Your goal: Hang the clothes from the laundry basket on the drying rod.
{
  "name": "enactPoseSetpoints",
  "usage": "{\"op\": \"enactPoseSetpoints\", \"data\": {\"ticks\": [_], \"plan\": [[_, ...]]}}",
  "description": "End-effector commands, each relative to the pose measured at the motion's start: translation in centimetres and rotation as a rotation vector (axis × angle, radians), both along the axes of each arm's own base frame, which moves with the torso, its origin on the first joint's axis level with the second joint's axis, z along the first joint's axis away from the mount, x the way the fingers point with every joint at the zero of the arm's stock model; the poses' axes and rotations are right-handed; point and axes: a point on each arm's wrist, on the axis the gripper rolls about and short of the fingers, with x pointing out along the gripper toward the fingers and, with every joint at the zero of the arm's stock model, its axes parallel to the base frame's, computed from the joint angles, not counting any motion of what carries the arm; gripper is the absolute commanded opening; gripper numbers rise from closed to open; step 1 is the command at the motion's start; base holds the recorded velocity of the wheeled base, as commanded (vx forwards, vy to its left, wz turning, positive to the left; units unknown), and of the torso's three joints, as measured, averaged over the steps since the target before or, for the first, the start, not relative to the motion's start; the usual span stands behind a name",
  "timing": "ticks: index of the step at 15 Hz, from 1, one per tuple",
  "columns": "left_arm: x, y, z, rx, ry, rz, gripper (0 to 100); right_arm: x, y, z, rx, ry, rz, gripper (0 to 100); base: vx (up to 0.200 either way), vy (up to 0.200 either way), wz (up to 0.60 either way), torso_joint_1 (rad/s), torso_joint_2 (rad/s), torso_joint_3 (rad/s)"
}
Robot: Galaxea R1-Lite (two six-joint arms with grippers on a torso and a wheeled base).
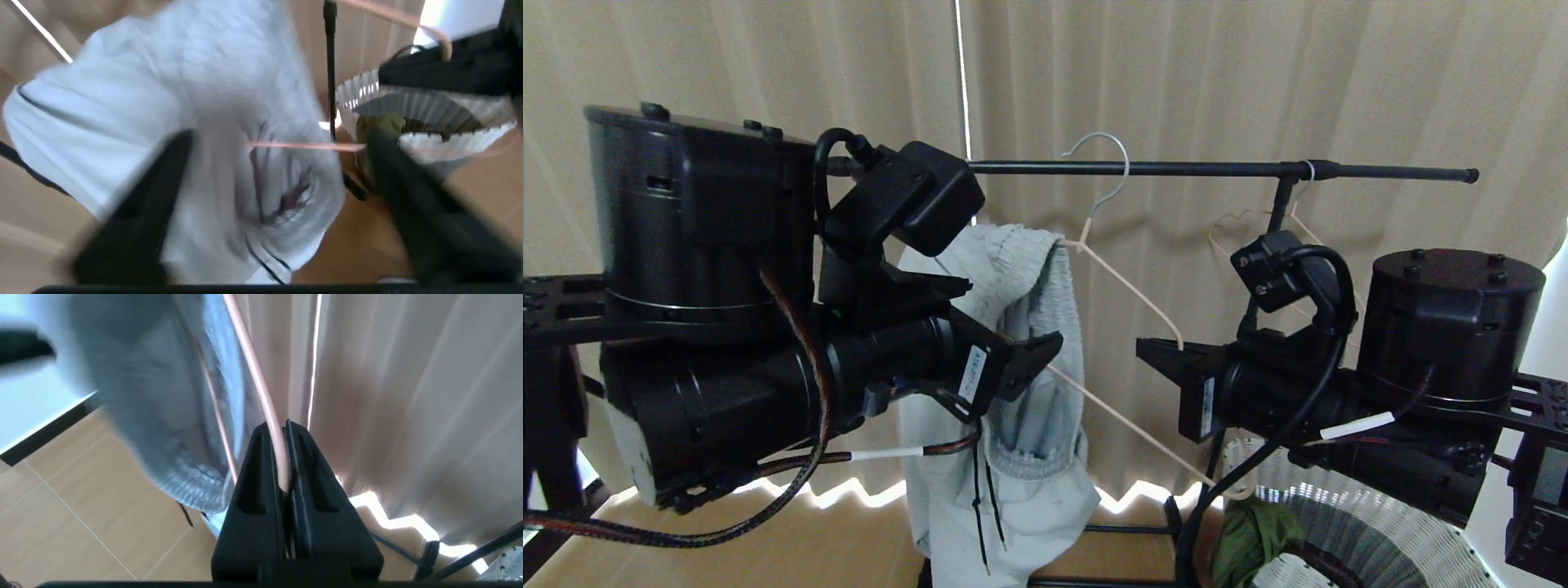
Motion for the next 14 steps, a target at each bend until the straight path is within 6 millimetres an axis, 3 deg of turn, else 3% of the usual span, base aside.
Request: {"op": "enactPoseSetpoints", "data": {"ticks": [1,6,9,11,14], "plan": [[-0.6,0.5,0.0,-0.001,-0.003,-0.003,100,-0.2,-0.1,0.3,0.010,-0.009,0.002,0,0.000,0.000,0.00,0.000,0.00,0.000],[-1.2,2.6,-0.1,-0.018,-0.031,0.038,100,-0.8,-0.7,1.2,0.034,-0.026,0.035,0,0.000,0.000,0.00,0.000,0.00,0.000],[-0.3,5.3,0.0,0.011,-0.094,0.125,100,-0.7,-2.2,1.5,-0.006,-0.068,0.039,0,0.000,0.000,0.00,0.000,0.00,0.000],[-0.7,6.9,0.1,0.045,-0.154,0.020,100,-0.2,-4.3,1.2,-0.075,-0.105,0.085,0,0.000,0.000,0.00,0.000,0.00,0.000],[0.0,7.7,0.8,0.119,-0.261,-0.055,100,0.0,-4.9,1.1,-0.081,-0.105,0.127,0,0.000,0.000,0.00,0.000,0.00,0.000]]}}
